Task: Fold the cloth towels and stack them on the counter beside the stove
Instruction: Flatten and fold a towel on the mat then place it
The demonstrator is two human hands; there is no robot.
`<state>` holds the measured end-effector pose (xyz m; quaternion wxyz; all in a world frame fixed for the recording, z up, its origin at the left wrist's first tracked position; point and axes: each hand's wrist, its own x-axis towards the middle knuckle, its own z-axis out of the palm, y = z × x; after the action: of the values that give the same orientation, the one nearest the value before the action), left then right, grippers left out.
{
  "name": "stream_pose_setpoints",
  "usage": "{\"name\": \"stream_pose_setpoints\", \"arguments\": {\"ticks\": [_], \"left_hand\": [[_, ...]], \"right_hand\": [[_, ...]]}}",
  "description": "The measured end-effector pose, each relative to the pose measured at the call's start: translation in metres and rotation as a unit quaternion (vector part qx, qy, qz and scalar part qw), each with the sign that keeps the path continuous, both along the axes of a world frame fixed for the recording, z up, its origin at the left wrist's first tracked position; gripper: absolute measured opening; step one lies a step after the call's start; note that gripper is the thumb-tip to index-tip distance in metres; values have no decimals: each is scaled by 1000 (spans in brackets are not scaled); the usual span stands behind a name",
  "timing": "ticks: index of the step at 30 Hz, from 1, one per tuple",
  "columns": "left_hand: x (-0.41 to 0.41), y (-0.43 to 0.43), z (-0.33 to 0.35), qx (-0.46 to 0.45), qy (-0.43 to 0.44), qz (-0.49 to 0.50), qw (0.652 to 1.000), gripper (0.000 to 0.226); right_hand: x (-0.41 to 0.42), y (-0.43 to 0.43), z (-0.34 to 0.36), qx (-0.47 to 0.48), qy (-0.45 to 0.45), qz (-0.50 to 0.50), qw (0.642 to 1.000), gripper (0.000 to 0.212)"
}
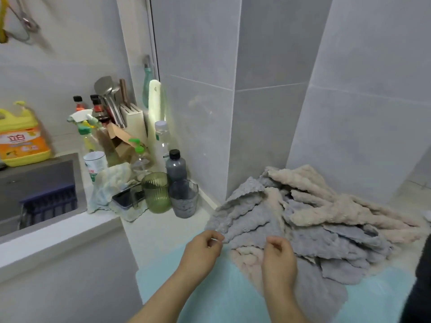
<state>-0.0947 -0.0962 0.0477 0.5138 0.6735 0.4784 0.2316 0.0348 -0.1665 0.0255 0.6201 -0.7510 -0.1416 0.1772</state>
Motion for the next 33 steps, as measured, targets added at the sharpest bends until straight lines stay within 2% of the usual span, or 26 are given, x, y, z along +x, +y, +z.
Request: {"name": "stream_pose_setpoints", "arguments": {"ticks": [5, 10, 12, 16, 19, 21, 24, 29, 33], "left_hand": [[34, 66, -22, 54, 13, -152, 987, 27], [52, 102, -41, 132, 25, -308, 942, 32], [55, 105, -51, 177, 22, -348, 920, 23], [57, 109, -64, 315, 82, -361, 874, 36], [63, 115, -80, 415, 5, -367, 832, 33], [67, 120, -91, 472, -18, -371, 800, 30], [67, 125, -97, 539, -55, -352, 763, 22], [63, 125, -100, 536, -56, -352, 765, 12], [58, 122, -96, 476, -56, -347, 806, 6]], "right_hand": [[7, 26, -18, -112, -63, -137, 982, 25], [-18, 48, -31, -156, -109, -194, 962, 33], [-27, 51, -37, -156, -91, -207, 962, 34], [-40, 52, -45, -154, -72, -198, 965, 41], [-48, 54, -49, -180, -115, -187, 959, 51], [-50, 54, -56, -196, -142, -181, 953, 61], [-51, 51, -67, -203, -195, -176, 943, 56], [-52, 44, -74, -212, -247, -163, 931, 52], [-59, 40, -76, -189, -254, -175, 932, 46]]}}
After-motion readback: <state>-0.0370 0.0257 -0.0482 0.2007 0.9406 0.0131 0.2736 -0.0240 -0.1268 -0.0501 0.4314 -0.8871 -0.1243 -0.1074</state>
